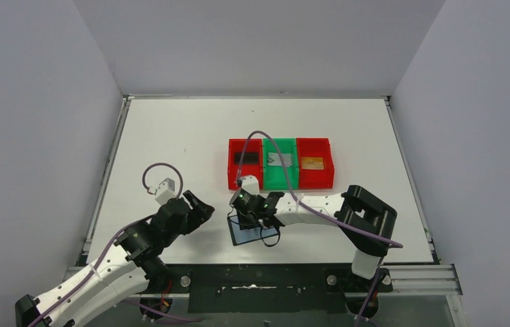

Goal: Take the credit cards out of the card holder

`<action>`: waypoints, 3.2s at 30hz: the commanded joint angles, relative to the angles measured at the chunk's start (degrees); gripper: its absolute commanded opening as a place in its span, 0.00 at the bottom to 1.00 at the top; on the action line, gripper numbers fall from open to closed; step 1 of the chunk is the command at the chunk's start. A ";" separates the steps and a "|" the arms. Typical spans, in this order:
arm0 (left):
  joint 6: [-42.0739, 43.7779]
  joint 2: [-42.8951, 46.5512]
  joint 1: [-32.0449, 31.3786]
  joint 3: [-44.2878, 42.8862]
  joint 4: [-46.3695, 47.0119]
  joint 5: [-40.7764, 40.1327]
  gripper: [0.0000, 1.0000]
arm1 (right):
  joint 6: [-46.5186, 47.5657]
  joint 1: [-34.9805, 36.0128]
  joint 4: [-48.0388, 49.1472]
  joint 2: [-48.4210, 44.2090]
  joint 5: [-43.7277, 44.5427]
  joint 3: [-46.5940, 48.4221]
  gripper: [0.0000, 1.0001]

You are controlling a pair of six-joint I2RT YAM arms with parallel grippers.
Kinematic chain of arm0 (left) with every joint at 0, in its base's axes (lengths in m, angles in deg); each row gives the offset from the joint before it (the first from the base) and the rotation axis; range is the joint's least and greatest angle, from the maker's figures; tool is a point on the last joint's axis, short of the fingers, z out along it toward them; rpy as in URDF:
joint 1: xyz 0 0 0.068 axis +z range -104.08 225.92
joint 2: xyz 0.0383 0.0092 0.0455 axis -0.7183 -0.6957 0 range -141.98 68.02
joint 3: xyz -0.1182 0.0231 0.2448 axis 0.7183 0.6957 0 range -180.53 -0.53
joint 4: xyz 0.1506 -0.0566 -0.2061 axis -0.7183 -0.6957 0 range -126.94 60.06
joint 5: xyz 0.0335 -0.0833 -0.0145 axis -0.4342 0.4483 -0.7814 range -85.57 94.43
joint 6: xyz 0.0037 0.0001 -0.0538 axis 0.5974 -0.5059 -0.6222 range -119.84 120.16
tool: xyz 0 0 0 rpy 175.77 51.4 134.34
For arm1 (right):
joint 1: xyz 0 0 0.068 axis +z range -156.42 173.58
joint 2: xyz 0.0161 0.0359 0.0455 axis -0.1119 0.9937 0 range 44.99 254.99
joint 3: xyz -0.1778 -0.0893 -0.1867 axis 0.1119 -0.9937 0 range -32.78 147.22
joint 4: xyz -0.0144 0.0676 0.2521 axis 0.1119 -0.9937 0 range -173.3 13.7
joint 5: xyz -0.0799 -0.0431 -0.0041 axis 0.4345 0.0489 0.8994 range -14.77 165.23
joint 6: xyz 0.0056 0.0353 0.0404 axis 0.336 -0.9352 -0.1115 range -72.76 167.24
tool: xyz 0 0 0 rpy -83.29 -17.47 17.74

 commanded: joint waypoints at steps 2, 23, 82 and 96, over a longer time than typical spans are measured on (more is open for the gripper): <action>0.14 -0.95 0.30 0.17 4.67 1.29 0.60 | -0.85 -2.85 6.22 -3.89 -4.00 -3.95 0.28; 0.34 -10.79 0.60 -1.03 8.80 5.52 0.54 | -2.30 -4.10 5.35 -4.69 -3.50 -5.39 0.74; -0.79 -3.70 1.00 1.50 6.98 4.34 0.54 | -3.90 -6.75 7.43 -2.29 -8.27 -6.26 0.36; 4.80 -17.00 1.09 2.57 31.85 22.45 0.55 | -11.61 -14.89 35.16 -10.78 -25.10 -23.16 0.32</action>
